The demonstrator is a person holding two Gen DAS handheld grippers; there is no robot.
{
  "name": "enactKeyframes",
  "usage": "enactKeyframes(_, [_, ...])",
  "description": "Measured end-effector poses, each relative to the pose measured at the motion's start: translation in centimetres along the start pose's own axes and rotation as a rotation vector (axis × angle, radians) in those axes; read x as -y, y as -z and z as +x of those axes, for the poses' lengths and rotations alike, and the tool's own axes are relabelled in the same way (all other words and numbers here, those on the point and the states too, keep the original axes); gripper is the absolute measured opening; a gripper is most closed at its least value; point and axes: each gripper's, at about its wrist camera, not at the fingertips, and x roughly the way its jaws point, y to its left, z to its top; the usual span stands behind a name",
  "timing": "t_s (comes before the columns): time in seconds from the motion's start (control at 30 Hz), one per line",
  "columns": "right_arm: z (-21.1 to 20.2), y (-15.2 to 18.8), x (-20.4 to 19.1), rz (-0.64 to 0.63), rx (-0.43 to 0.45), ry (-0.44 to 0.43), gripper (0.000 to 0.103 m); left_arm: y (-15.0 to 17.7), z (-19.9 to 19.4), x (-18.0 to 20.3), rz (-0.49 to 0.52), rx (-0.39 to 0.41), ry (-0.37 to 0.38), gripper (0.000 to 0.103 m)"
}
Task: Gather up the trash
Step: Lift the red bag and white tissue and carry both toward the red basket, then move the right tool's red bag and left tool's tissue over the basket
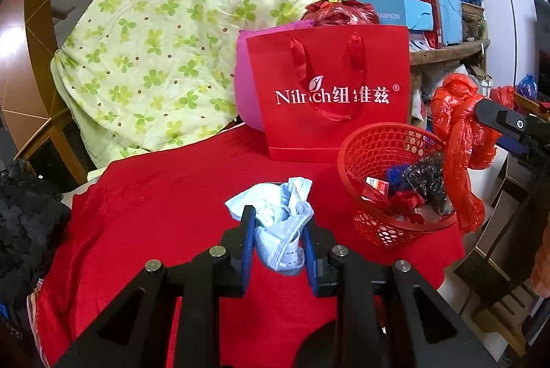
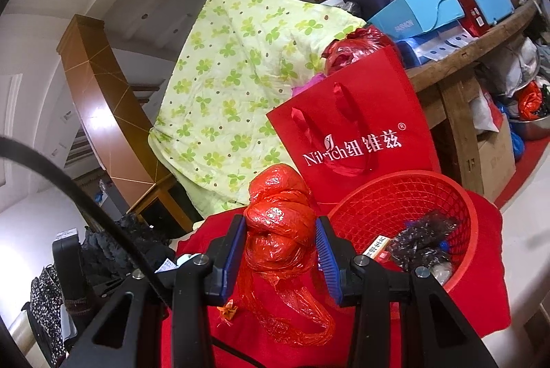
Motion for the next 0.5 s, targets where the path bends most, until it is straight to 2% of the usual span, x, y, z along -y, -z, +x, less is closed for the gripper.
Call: enactKeyframes(0.5, [-0.4, 0.0, 1.9, 0.035, 0.003, 0.015, 0.044, -0.1, 1.1, 2.4, 0.040, -0.025, 0.028, 0.027])
